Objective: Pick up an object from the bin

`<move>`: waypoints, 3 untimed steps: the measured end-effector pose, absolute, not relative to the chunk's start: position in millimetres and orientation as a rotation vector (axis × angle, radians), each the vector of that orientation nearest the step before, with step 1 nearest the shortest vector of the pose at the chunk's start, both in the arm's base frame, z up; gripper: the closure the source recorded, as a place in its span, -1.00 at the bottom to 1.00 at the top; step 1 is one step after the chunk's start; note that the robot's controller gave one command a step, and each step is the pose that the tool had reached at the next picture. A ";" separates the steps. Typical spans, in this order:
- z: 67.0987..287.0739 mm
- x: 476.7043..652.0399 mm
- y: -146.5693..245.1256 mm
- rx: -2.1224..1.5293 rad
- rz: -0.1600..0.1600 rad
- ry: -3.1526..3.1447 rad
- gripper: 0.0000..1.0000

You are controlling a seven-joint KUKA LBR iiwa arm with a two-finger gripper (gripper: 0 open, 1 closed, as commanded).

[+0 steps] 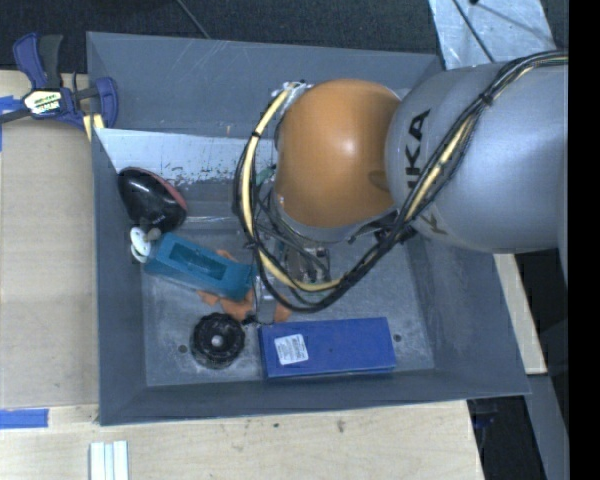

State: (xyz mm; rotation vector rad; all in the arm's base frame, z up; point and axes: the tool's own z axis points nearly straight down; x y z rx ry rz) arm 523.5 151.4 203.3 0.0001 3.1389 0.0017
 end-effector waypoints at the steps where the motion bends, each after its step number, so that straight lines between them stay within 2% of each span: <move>1: 162.7 525.9 140.8 -0.113 0.003 3.132 -1.00; 2: 146.6 523.0 134.0 -0.176 0.000 3.137 -1.00; 3: 157.6 552.2 146.4 -0.072 0.001 3.139 -1.00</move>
Offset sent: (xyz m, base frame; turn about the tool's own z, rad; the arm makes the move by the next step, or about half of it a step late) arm -0.0023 -0.0256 -0.0647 -0.1415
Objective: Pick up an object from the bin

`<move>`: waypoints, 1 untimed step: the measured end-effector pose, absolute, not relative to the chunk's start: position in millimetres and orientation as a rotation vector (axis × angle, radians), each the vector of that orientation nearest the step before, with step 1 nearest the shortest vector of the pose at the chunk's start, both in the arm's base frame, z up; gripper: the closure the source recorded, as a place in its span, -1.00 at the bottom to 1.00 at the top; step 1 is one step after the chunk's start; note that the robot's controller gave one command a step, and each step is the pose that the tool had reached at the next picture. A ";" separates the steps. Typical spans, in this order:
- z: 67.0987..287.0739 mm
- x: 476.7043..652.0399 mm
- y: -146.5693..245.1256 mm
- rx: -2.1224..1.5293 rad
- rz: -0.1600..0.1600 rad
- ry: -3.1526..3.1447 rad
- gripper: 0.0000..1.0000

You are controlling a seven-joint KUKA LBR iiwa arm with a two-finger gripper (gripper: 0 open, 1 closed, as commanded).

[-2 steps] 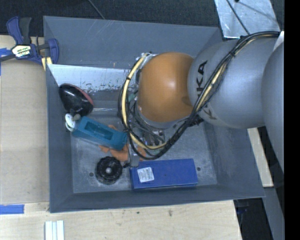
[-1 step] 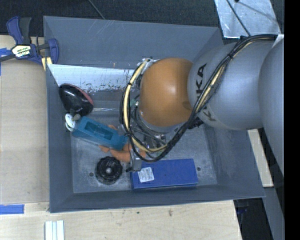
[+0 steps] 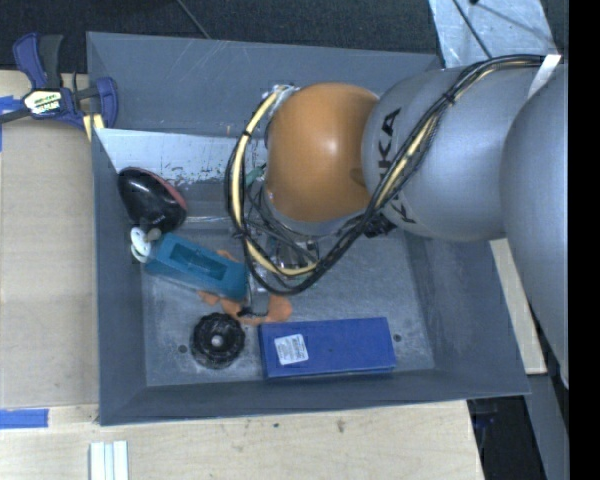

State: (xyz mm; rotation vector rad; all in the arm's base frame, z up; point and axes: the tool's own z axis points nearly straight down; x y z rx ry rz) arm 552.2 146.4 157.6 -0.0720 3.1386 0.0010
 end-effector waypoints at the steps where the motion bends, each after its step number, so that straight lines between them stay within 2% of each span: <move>1: 131.5 551.3 139.1 -0.098 0.001 3.136 -1.00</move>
Offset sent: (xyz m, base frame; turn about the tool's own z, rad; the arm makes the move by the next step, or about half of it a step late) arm -0.0120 -0.0144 -0.0647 -0.2282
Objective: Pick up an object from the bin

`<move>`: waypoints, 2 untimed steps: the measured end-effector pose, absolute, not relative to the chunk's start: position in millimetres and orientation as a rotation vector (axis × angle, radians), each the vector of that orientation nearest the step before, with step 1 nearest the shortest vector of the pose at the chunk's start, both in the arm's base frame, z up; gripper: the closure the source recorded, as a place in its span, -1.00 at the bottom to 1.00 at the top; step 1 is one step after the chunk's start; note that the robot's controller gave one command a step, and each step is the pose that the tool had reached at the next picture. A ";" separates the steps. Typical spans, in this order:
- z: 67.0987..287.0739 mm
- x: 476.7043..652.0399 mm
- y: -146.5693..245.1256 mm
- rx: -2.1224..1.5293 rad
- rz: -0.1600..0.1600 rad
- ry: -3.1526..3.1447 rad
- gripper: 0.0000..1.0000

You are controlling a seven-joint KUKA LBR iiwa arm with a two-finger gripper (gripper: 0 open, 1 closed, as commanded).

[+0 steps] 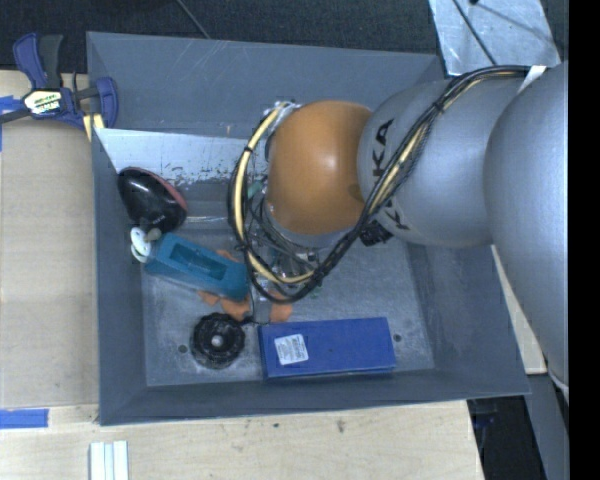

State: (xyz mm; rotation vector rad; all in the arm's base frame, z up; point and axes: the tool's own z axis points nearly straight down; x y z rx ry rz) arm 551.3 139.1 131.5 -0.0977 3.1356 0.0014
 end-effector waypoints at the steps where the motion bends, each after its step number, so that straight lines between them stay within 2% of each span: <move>1: 97.0 544.1 131.9 -0.423 -0.001 3.105 -1.00; 2: 72.2 554.3 136.3 -0.368 0.000 3.110 1.00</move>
Offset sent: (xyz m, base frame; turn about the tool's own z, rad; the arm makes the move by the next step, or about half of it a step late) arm -0.0001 -0.0014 -0.0615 -0.1766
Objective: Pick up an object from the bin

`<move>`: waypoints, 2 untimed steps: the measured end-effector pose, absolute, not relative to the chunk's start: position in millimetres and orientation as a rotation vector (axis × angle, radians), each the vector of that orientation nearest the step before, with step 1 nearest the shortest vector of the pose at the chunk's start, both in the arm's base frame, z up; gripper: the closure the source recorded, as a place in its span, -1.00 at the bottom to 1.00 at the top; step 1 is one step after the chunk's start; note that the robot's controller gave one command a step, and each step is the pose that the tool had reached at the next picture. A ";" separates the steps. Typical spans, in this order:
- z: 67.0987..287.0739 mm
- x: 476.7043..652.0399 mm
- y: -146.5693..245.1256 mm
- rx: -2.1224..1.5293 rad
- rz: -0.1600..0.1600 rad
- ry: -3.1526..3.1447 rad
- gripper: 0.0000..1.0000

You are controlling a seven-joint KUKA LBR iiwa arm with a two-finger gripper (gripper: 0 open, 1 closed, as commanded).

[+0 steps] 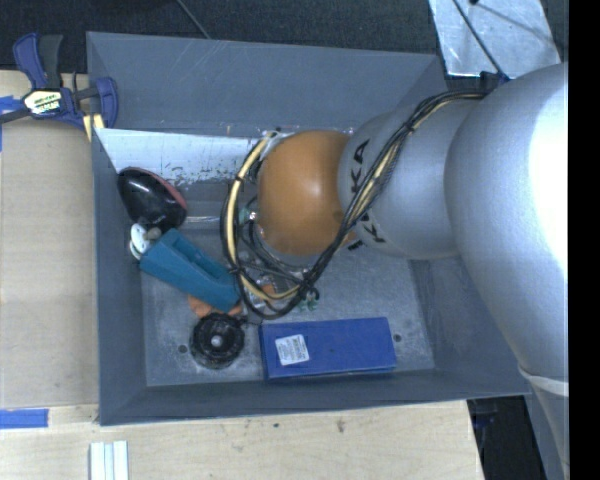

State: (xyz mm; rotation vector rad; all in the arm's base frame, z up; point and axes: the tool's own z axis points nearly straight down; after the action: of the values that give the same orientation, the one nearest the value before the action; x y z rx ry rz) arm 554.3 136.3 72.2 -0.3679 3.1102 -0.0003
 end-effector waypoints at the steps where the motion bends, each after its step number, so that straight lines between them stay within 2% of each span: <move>1: 72.3 554.4 136.2 -0.367 0.000 3.110 1.00; 2: 125.8 522.7 159.0 -0.367 -0.005 3.132 1.00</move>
Offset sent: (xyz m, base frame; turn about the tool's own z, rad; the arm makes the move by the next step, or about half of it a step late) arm -0.0563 0.0509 0.1248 0.0049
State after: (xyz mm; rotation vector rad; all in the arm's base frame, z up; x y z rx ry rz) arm 522.7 159.0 125.8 -0.3673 3.1317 -0.0052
